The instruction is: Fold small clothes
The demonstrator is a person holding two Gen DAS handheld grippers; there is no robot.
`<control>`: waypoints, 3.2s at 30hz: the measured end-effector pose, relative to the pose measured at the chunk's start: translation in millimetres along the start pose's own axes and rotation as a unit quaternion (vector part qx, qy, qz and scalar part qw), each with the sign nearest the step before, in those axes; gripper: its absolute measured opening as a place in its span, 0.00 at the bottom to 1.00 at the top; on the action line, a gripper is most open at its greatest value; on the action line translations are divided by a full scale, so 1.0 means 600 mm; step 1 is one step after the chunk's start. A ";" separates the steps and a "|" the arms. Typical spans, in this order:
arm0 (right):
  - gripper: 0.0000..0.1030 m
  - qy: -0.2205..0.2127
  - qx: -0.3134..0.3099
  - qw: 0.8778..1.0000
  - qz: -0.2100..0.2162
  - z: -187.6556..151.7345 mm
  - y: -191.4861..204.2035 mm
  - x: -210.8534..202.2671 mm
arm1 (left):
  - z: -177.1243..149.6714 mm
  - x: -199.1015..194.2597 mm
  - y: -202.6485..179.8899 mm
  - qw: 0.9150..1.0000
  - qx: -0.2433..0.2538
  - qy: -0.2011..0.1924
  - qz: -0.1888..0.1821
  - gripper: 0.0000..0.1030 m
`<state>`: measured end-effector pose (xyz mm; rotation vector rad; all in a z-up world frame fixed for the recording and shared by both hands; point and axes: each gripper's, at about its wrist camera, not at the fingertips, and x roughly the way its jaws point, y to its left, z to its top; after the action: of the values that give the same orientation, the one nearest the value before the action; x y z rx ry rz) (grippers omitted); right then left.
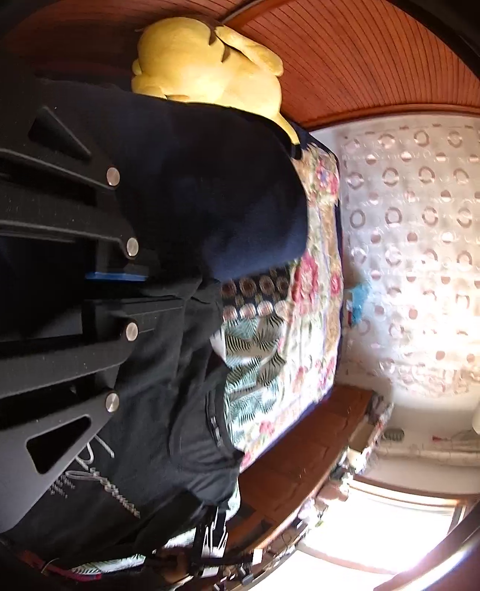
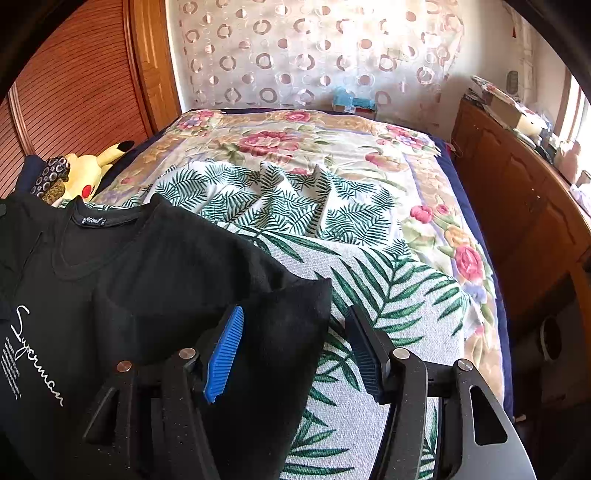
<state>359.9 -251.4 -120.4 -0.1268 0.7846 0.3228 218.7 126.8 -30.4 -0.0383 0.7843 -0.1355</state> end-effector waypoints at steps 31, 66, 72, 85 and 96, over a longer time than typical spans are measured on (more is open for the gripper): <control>0.06 -0.114 -0.005 0.993 0.009 -0.007 -0.009 -0.208 | -0.001 -0.126 -0.067 0.996 0.037 -0.085 0.015 0.04; 0.06 -0.098 -0.005 0.995 0.021 -0.302 0.023 -0.419 | -0.295 -0.280 -0.029 0.996 -0.028 -0.082 -0.014 0.04; 0.06 -0.069 0.012 0.997 0.029 -0.335 0.020 -0.442 | -0.330 -0.310 -0.016 0.996 -0.044 -0.074 -0.018 0.04; 0.14 -0.032 -0.009 0.999 0.005 -0.341 0.047 -0.409 | -0.333 -0.289 -0.012 0.999 -0.022 -0.038 0.007 0.40; 0.54 -0.070 -0.032 0.997 -0.018 -0.281 0.056 -0.427 | -0.254 -0.225 -0.017 1.000 0.014 -0.027 0.002 0.77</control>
<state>65.9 -319.4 -56.5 -0.1761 0.6333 0.3184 15.6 137.4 -42.5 -0.0146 0.7285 -0.1405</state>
